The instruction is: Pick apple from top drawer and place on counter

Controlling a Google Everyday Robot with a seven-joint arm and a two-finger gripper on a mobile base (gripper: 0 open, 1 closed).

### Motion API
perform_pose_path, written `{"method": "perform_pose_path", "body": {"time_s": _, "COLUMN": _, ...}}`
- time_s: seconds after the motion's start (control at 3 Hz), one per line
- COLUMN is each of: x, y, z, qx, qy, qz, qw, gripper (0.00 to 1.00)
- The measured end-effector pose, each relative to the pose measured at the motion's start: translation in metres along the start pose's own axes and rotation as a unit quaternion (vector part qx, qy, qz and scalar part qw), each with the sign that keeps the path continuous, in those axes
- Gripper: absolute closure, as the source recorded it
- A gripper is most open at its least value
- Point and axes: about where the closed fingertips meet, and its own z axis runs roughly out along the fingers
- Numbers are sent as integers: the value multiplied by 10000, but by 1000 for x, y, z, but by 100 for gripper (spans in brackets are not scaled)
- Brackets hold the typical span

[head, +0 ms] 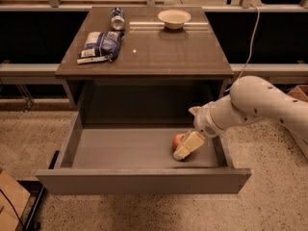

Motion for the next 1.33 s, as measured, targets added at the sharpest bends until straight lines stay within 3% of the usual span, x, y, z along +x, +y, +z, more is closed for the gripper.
{"method": "perform_pose_path", "body": {"time_s": 0.67, "x": 37, "y": -6, "z": 53, "qx": -275, "qy": 179, "qz": 331, "qw": 9989, "gripper": 0}}
{"method": "perform_pose_path", "body": {"time_s": 1.33, "x": 45, "y": 2, "z": 70, "qx": -436, "qy": 205, "qz": 493, "qw": 9976, "gripper": 41}}
